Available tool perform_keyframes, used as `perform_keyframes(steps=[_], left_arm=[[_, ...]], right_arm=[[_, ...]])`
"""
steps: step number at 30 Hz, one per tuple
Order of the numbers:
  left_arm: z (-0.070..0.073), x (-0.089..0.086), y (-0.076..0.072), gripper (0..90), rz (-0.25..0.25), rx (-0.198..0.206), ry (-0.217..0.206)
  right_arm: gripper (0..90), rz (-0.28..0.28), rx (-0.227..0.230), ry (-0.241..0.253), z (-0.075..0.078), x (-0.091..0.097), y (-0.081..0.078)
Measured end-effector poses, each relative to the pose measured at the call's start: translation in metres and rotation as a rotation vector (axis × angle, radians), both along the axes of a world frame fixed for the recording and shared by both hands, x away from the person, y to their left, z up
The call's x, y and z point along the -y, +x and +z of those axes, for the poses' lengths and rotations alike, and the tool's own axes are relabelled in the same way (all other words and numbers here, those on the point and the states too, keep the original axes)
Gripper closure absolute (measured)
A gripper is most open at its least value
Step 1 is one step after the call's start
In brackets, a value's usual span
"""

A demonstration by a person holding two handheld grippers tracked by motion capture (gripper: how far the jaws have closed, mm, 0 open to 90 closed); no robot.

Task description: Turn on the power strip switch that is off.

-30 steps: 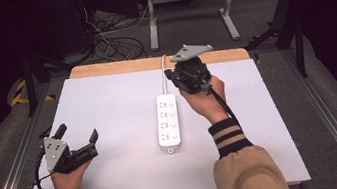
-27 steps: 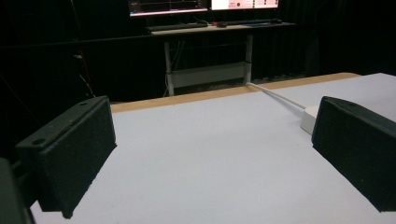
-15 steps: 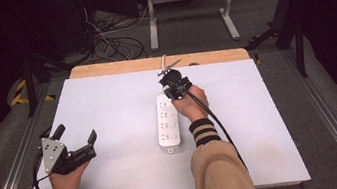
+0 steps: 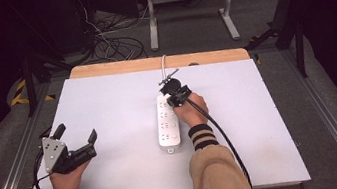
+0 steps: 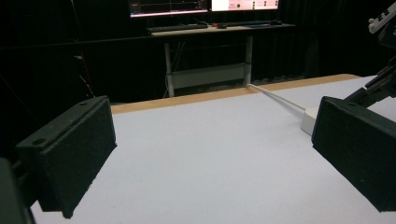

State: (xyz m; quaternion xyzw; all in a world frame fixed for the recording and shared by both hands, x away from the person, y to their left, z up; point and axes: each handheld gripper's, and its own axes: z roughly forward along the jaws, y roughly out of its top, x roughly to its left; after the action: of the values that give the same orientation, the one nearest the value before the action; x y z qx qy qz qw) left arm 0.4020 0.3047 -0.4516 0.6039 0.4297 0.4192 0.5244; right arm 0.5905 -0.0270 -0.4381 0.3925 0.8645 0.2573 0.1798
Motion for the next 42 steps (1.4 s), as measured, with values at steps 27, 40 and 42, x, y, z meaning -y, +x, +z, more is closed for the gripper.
perform_keyframes(steps=[27,40,42], left_arm=[[0.0003,0.0012,-0.0001,0.3,0.000,-0.003,-0.004],[0.0004,0.0015,0.0002,0.3,-0.004,-0.004,0.002],[0.0003,0.0020,0.0001,0.3,-0.003,-0.004,0.001]], right_arm=[[90.0,-0.049,0.030,0.030,-0.0066,0.0009,-0.0051],[90.0,-0.056,0.016,0.029,-0.0061,0.0001,-0.0046],[90.0,-0.059,0.019,0.033,-0.0067,0.0002,-0.0050]])
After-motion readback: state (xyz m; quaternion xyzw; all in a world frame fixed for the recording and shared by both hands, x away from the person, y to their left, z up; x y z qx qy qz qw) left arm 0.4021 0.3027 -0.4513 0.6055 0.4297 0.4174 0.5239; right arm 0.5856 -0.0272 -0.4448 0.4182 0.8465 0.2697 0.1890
